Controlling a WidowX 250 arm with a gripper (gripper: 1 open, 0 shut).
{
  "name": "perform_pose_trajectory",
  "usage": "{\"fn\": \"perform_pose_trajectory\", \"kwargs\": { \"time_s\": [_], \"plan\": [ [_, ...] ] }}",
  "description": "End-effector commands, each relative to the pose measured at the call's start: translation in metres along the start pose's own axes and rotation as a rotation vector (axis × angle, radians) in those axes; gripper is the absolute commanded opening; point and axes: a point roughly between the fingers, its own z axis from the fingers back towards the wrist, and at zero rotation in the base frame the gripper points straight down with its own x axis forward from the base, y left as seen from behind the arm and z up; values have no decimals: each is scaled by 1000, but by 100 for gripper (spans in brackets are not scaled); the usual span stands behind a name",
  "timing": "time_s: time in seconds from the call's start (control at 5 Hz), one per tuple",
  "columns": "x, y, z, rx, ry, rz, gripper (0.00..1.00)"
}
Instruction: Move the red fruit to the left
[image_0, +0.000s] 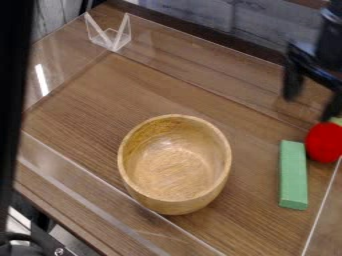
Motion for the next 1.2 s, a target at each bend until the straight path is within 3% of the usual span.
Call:
{"fn": "perform_pose_trajectory", "kwargs": {
  "time_s": [0.0,0.2,0.6,0.8,1.0],
  "plan": [
    [6,6,22,11,-66,-37,100],
    [6,7,20,8,-55,-54,100],
    [11,-1,-3,1,-39,-62,100],
    [10,1,-11,-3,-34,-53,0],
    [10,11,7,26,-65,-60,0]
  ]
}}
